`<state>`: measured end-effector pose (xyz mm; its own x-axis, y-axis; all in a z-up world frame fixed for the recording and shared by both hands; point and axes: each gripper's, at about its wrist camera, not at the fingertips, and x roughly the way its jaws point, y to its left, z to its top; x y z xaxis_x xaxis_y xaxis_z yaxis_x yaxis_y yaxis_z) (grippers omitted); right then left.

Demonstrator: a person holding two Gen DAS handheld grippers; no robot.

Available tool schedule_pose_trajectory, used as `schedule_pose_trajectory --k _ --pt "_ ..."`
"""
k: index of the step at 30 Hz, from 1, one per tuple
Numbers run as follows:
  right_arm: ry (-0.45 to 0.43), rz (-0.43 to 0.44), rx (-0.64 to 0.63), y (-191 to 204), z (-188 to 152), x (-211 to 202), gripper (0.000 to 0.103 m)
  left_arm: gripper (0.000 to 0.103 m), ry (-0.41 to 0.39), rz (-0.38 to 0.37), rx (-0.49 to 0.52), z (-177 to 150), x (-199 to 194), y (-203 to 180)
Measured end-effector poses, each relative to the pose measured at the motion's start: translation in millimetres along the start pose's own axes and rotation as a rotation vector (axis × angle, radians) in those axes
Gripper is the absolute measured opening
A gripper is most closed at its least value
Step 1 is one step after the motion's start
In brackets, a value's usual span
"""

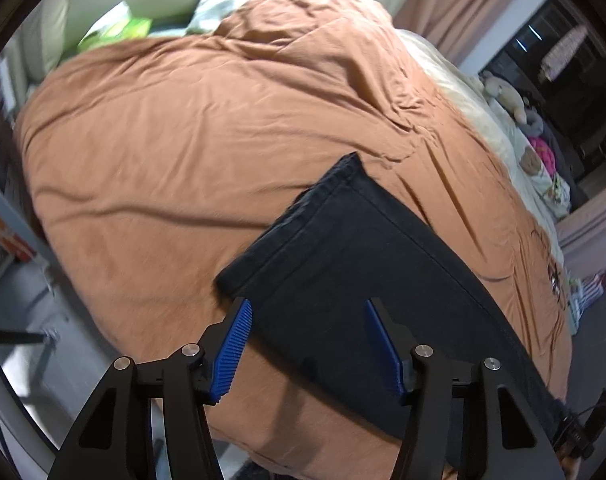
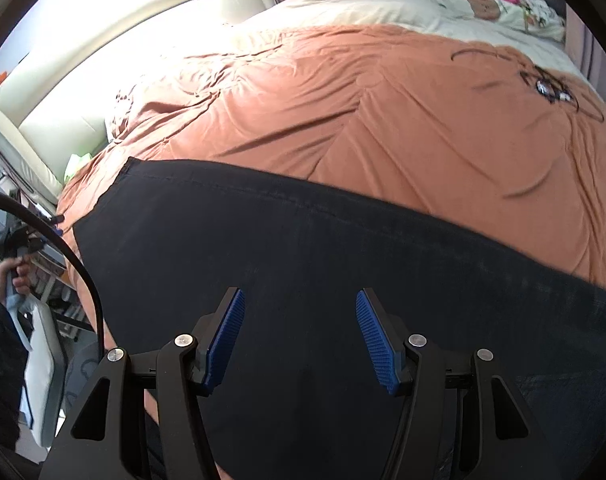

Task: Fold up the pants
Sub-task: 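Grasp the pant leg hem with the left tool, then hold the hem with the left tool while the right tool grasps the pants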

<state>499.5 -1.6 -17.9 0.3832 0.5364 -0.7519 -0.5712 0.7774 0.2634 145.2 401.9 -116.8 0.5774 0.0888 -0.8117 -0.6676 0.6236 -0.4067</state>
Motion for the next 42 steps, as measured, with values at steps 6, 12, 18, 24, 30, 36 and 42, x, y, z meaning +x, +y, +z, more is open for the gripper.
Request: schedule_pose_trajectory --k 6,12,18,24,30,36,42 --pt "0.026 0.019 0.039 -1.1 -14.4 3.7 0.057 0.060 0.042 -0.065 -0.092 -13.5 15.7 24.6" --pt "0.033 0.004 0.081 -4.8 -25.6 -0.3 0.057 0.060 0.050 -0.115 -0.131 -14.6 32.4 31.9" --pt "0.025 -0.076 0.128 -13.6 -36.5 -11.1 0.057 0.055 0.057 -0.133 -0.172 -11.0 49.8 42.6" --pt "0.001 -0.165 0.228 -46.4 -42.2 -31.9 0.057 0.047 0.011 -0.206 -0.240 -5.3 56.7 58.0" --pt "-0.020 -0.225 0.286 -66.4 -47.8 -50.0 0.057 0.047 -0.013 -0.275 -0.271 -9.8 58.8 63.0" --pt "-0.001 -0.219 0.210 -59.7 -35.6 -43.5 0.057 0.004 -0.022 -0.253 -0.266 0.0 59.7 56.8" --pt "0.030 -0.206 0.051 -55.1 -3.6 -26.1 0.057 0.004 -0.069 -0.263 -0.248 15.1 41.4 47.4"
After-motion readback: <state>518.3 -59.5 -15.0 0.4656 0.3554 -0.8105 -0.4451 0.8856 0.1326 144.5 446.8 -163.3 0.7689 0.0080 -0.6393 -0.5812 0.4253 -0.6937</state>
